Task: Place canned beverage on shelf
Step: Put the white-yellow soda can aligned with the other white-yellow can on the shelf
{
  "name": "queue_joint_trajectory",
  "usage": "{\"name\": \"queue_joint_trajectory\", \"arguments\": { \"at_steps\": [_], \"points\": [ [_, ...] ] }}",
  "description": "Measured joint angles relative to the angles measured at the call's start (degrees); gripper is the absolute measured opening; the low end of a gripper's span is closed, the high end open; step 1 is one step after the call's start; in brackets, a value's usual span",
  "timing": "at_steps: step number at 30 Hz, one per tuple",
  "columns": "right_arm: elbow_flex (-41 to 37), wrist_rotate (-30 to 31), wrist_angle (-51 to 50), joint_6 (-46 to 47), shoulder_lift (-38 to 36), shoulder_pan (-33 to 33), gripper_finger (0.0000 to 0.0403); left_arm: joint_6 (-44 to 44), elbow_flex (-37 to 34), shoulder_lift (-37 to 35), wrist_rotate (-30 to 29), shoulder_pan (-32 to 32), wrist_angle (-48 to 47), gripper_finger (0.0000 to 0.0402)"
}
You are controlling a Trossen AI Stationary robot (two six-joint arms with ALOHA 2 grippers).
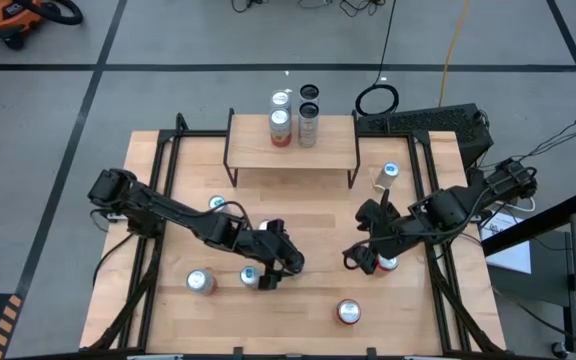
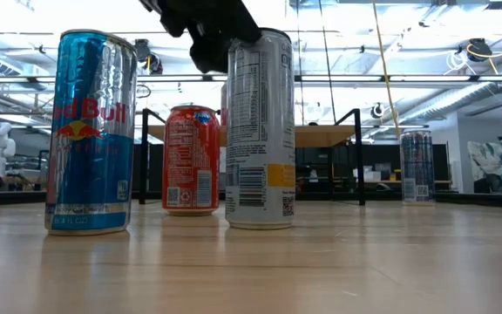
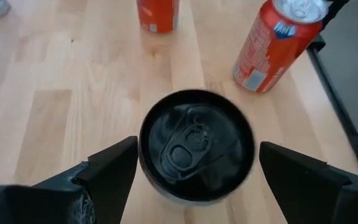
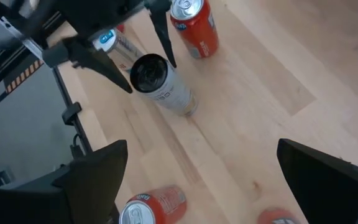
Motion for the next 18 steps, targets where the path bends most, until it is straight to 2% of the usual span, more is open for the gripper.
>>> {"name": "queue_joint_trajectory", "arguments": {
  "at_steps": [14, 18],
  "points": [
    [0.00, 1.52, 0.26, 0.60, 0.39, 0.00, 0.0393, 1.70, -0.04, 1.81, -0.28, 0.03, -0.18, 0.0337],
    [0.00, 3.04, 0.59, 0.54, 0.76, 0.00, 0.0393, 1.63, -0.04, 2.63, -0.17, 0.02, 2.83, 0.0337]
  ]
}}
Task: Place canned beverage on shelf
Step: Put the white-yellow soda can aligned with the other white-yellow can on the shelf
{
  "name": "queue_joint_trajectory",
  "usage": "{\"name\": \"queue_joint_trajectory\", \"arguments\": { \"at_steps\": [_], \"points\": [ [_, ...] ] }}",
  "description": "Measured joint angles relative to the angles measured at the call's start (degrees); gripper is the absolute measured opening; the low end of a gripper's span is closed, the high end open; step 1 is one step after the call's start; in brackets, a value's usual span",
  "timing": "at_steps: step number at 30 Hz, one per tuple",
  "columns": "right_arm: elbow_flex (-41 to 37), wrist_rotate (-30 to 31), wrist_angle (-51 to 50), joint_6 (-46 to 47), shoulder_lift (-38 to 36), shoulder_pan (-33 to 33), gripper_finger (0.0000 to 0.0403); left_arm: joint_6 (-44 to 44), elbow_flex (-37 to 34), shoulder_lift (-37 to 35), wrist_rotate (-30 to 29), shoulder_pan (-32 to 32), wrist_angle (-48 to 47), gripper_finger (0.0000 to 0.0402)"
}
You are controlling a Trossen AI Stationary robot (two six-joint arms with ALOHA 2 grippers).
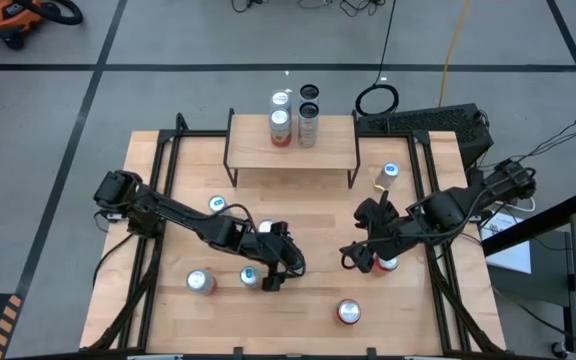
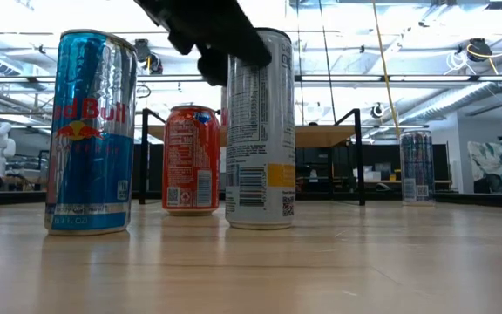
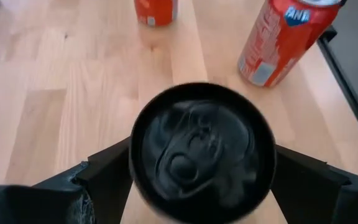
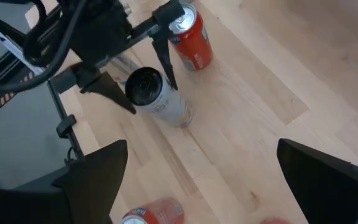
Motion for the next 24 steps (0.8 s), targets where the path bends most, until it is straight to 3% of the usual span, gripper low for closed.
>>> {"name": "queue_joint_trajectory", "arguments": {
  "at_steps": [12, 18, 24],
  "points": [
    [0.00, 1.38, -0.13, -0.78, 1.27, 0.02, 0.0393, 0.01, 0.02, 0.01, -1.53, -0.03, 2.47, 0.0246],
    [0.00, 1.33, -0.13, -1.94, 1.08, 0.00, 0.0393, -0.10, 0.04, -0.56, -1.99, -0.02, 2.03, 0.0244],
    [0.00, 1.03, 1.81, -6.18, 0.85, -0.63, 0.0393, -0.17, 5.03, -0.84, -2.75, 0.46, -2.81, 0.0244]
  ]
}}
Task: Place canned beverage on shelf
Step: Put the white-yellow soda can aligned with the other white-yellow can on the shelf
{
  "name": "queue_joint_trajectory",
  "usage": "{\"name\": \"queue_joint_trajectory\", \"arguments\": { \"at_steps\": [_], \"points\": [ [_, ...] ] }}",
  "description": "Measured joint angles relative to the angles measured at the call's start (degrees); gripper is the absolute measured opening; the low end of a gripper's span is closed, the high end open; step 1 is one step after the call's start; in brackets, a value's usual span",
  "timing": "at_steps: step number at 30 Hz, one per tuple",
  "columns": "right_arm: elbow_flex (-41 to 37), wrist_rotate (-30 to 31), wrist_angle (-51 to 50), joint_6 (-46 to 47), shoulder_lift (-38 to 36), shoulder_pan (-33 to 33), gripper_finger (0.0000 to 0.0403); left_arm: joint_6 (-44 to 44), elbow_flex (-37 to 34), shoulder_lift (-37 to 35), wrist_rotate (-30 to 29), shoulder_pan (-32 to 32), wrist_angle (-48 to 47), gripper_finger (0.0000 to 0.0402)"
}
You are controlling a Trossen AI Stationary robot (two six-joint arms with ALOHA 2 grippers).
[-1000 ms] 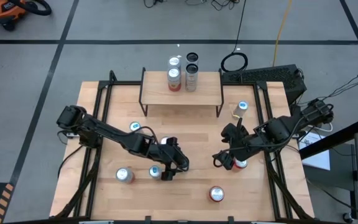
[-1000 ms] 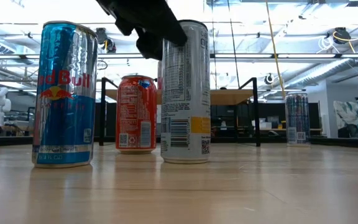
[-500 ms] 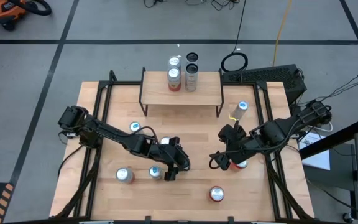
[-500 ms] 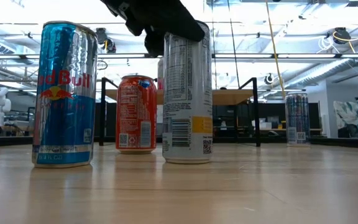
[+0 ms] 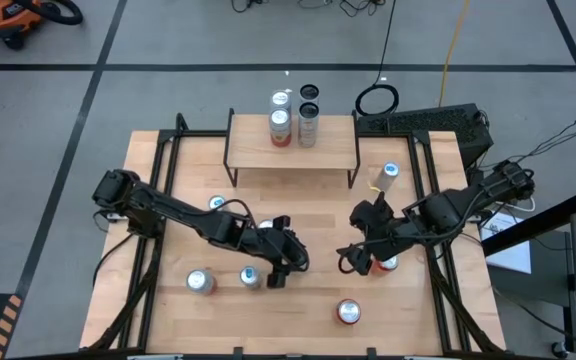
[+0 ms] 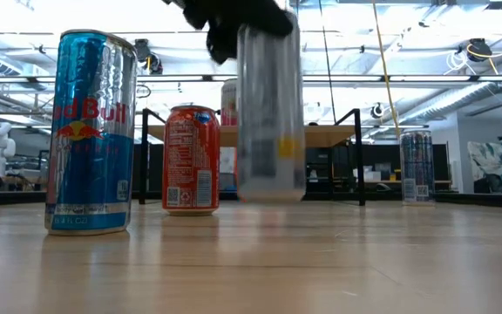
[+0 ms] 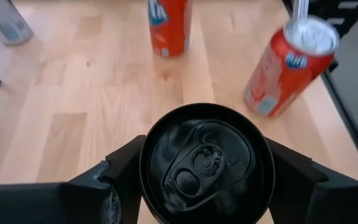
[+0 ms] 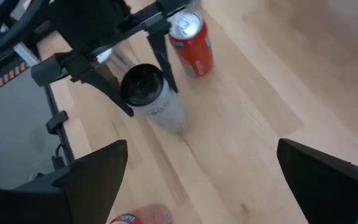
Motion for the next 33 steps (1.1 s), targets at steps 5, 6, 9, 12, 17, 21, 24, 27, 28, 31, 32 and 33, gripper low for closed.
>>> {"name": "queue_joint_trajectory", "arguments": {
  "at_steps": [5, 6, 9, 12, 17, 21, 24, 27, 28, 31, 32, 33],
  "points": [
    [0.00, -2.40, 5.80, -8.49, -1.30, -2.50, 0.0393, -1.37, 5.70, -0.04, 0.00, 1.44, -4.70, 0.0244],
    [0.00, -3.67, 6.88, -9.96, -1.81, -3.29, 0.0393, -2.50, 6.85, -0.05, 0.02, 1.90, -5.69, 0.0244],
    [0.00, -6.97, 9.67, -13.72, -3.81, -5.71, 0.0393, -6.20, 10.39, -0.07, 0.08, 3.29, -8.29, 0.0244],
    [0.00, -9.63, 11.92, -17.31, -6.48, -8.01, 0.0393, -7.56, 13.66, -0.32, 0.21, 4.31, -9.37, 0.0244],
    [0.02, -16.11, 13.07, -23.03, -9.93, -11.22, 0.0393, -7.56, 18.50, -0.42, 0.89, 5.43, -9.50, 0.0244],
    [0.02, -19.79, 12.46, -26.16, -12.43, -12.44, 0.0393, -7.31, 22.61, -0.42, 1.68, 5.52, -9.12, 0.0244],
    [0.02, -22.31, 12.50, -25.70, -14.01, -13.45, 0.0393, -4.32, 25.40, -0.42, 1.73, 5.14, -8.92, 0.0244],
    [0.02, -25.20, 12.51, -25.70, -14.90, -13.80, 0.0393, -0.02, 28.18, -0.42, 2.76, 4.55, -9.00, 0.0244],
    [0.02, -25.53, 12.55, -25.78, -14.94, -13.80, 0.0393, 0.26, 29.13, -0.42, 2.80, 4.36, -8.95, 0.0244],
    [0.02, -25.54, 12.97, -27.09, -14.55, -13.80, 0.0393, -0.30, 31.55, -0.42, 2.82, 4.22, -8.84, 0.0244],
    [0.02, -25.50, 13.37, -27.37, -14.21, -13.80, 0.0393, -0.97, 32.08, -0.42, 2.20, 4.24, -8.72, 0.0244],
    [0.02, -25.40, 13.55, -27.55, -13.92, -13.80, 0.0393, -1.55, 32.60, -0.42, 1.55, 4.30, -8.72, 0.0244]
  ]
}}
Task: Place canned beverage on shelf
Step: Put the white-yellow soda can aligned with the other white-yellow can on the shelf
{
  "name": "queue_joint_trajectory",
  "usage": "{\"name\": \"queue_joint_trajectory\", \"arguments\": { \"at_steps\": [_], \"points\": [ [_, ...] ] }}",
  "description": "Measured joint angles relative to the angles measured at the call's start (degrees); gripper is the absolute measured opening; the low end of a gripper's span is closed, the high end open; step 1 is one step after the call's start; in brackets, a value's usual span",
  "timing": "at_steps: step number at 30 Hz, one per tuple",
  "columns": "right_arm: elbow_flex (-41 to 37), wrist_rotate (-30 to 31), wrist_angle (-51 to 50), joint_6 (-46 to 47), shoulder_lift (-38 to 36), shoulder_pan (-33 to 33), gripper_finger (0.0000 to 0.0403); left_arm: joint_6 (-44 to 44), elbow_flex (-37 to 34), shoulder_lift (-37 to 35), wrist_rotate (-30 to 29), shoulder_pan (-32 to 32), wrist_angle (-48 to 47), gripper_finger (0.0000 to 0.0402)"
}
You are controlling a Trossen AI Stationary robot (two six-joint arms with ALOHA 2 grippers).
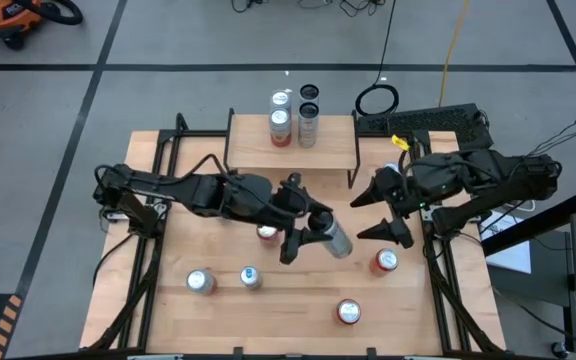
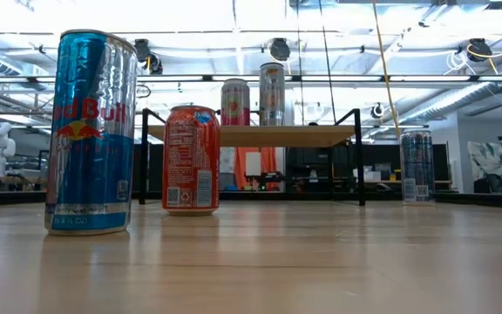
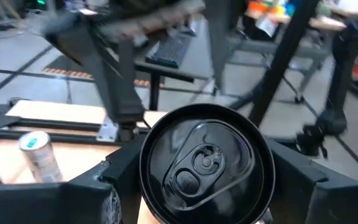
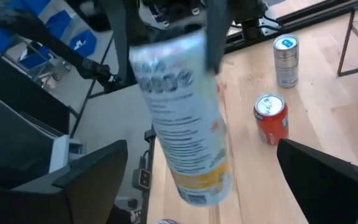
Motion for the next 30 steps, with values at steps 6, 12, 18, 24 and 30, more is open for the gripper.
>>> {"name": "queue_joint_trajectory", "arguments": {
  "at_steps": [6, 12, 18, 24, 30],
  "points": [
    [0.00, 3.75, -0.08, 1.86, 1.01, 0.02, 0.0393, -6.28, 2.10, 0.00, -3.66, 0.03, -0.77, 0.0244],
    [0.00, 4.48, 1.93, 2.86, 1.03, 0.04, 0.0393, -13.57, 2.32, 0.00, -7.55, -0.01, -0.90, 0.0244],
    [0.00, 4.47, 4.46, 0.45, 2.36, 0.04, 0.0393, -17.92, 2.34, 0.00, -12.47, 0.03, -0.66, 0.0244],
    [0.00, 6.70, 4.15, -1.62, 5.26, 0.04, 0.0393, -19.47, 2.36, 0.00, -16.44, 0.03, 0.01, 0.0244],
    [0.00, 9.22, 4.57, -5.35, 7.85, 0.00, 0.0390, -19.47, 2.36, 0.00, -17.66, 0.03, 0.72, 0.0244]
  ]
}}
